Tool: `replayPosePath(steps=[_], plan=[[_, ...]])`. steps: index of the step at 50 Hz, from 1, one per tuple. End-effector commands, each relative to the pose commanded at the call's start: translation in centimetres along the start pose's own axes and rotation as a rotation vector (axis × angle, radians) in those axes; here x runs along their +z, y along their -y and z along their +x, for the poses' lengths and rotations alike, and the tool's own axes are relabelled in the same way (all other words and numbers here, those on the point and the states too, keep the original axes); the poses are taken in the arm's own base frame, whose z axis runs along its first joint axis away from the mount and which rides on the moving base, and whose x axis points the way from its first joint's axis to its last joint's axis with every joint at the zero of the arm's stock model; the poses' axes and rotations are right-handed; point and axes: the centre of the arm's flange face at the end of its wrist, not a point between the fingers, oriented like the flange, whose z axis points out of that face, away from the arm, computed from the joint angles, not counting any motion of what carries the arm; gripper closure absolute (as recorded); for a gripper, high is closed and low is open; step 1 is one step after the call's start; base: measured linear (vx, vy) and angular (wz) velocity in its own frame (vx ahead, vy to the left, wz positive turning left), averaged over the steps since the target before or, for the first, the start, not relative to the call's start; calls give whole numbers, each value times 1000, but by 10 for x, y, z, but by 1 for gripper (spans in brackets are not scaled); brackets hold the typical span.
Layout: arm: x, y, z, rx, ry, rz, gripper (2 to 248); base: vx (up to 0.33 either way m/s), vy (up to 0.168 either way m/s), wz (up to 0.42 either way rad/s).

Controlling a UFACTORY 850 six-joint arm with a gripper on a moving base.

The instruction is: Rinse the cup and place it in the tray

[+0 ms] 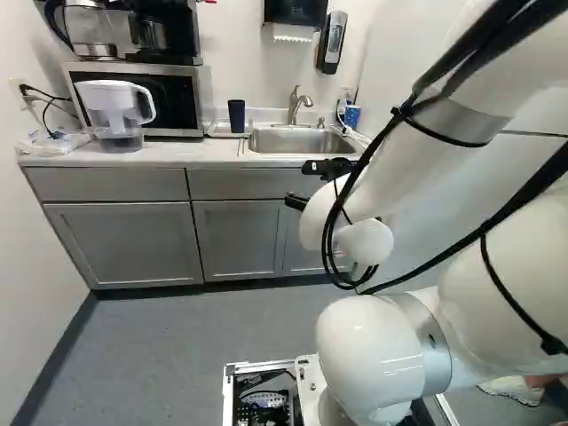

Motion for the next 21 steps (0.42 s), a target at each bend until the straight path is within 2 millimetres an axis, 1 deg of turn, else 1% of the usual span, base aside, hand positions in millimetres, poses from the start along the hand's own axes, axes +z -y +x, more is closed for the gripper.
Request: replayPosePath(steps=[21], plan=[[0,0,0,0,0,0,3,0,0,0]])
